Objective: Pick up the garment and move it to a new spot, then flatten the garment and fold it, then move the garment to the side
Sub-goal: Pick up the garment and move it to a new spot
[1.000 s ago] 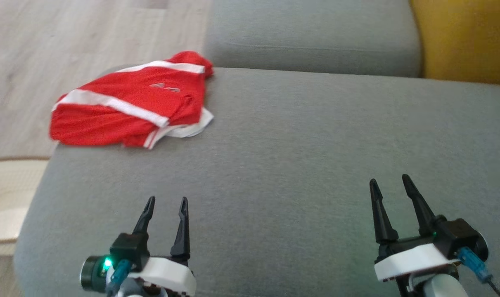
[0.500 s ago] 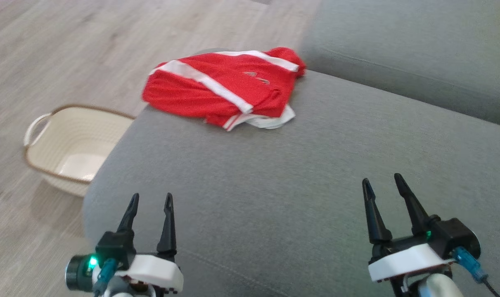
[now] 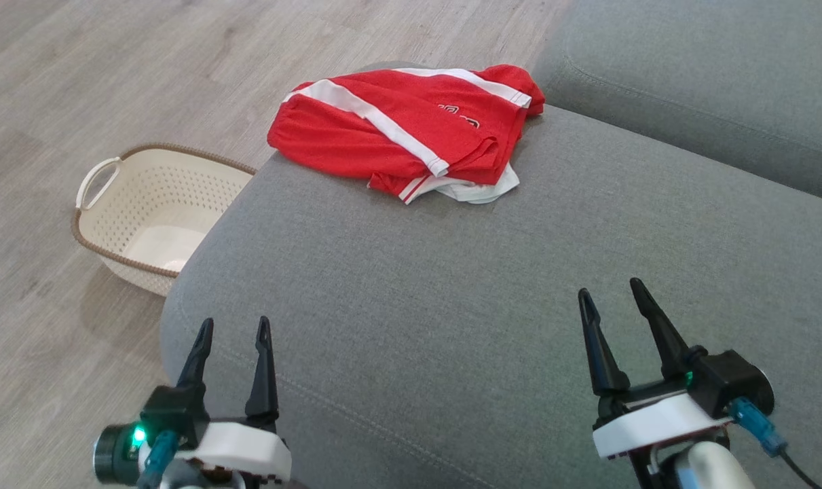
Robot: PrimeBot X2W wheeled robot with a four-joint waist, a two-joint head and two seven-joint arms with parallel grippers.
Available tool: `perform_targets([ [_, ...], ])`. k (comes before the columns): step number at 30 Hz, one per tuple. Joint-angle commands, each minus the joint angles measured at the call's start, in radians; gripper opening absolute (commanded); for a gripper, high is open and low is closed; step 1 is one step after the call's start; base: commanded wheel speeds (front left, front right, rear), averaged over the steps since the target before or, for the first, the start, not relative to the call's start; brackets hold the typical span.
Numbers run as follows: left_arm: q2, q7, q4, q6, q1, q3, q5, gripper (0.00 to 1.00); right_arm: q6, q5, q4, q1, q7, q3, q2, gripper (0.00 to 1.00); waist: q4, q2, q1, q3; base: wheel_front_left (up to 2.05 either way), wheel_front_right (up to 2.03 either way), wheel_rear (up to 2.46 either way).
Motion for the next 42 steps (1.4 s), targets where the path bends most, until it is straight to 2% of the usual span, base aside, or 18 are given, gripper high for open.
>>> perform_targets([
  [1, -0.001, -0.012, -0.039, 0.003, -0.028, 0.038, 0.013, 1.00, -0.001, 0.000, -0.029, -0.051, -0.011, 0.023, -0.008, 1.00, 0.000, 0.0000, 0.0000, 0.000, 0.00, 0.00, 0.00],
  [5, 0.015, -0.012, -0.027, -0.012, -0.043, 0.044, 0.026, 1.00, -0.001, 0.000, -0.043, -0.033, -0.011, -0.004, -0.008, 1.00, -0.008, 0.0000, 0.0000, -0.002, 0.00, 0.00, 0.00],
  [10, 0.061, -0.012, -0.032, -0.027, -0.107, 0.066, 0.046, 1.00, -0.001, -0.025, -0.067, -0.030, -0.011, -0.018, -0.008, 1.00, -0.064, 0.0000, 0.0000, 0.042, 0.00, 0.00, 0.00],
  [18, 0.174, 0.003, -0.008, -0.083, -0.388, 0.099, 0.078, 1.00, -0.001, -0.096, -0.106, -0.096, -0.011, -0.049, -0.008, 1.00, -0.179, 0.0000, 0.0000, 0.207, 0.00, 0.00, 0.00],
  [24, 0.252, 0.085, 0.145, -0.160, -0.642, 0.075, 0.105, 1.00, -0.001, -0.136, -0.119, -0.137, -0.011, -0.060, -0.008, 1.00, -0.234, 0.0000, 0.0000, 0.312, 0.00, 0.00, 0.00],
  [31, 0.300, 0.178, 0.357, -0.210, -0.846, 0.023, 0.131, 1.00, -0.001, -0.170, -0.137, -0.168, -0.011, -0.074, -0.008, 1.00, -0.288, 0.0000, 0.0000, 0.408, 0.00, 0.00, 0.00],
  [39, 0.298, 0.223, 0.594, -0.232, -0.975, -0.023, 0.112, 1.00, -0.001, -0.199, -0.159, -0.162, -0.010, -0.084, -0.008, 1.00, -0.313, 0.0000, 0.0000, 0.469, 0.00, 0.00, 0.00],
  [42, 0.292, 0.217, 0.635, -0.233, -0.991, -0.030, 0.109, 1.00, -0.001, -0.202, -0.163, -0.160, -0.009, -0.080, -0.008, 1.00, -0.318, 0.0000, 0.0000, 0.475, 0.00, 0.00, 0.00],
])
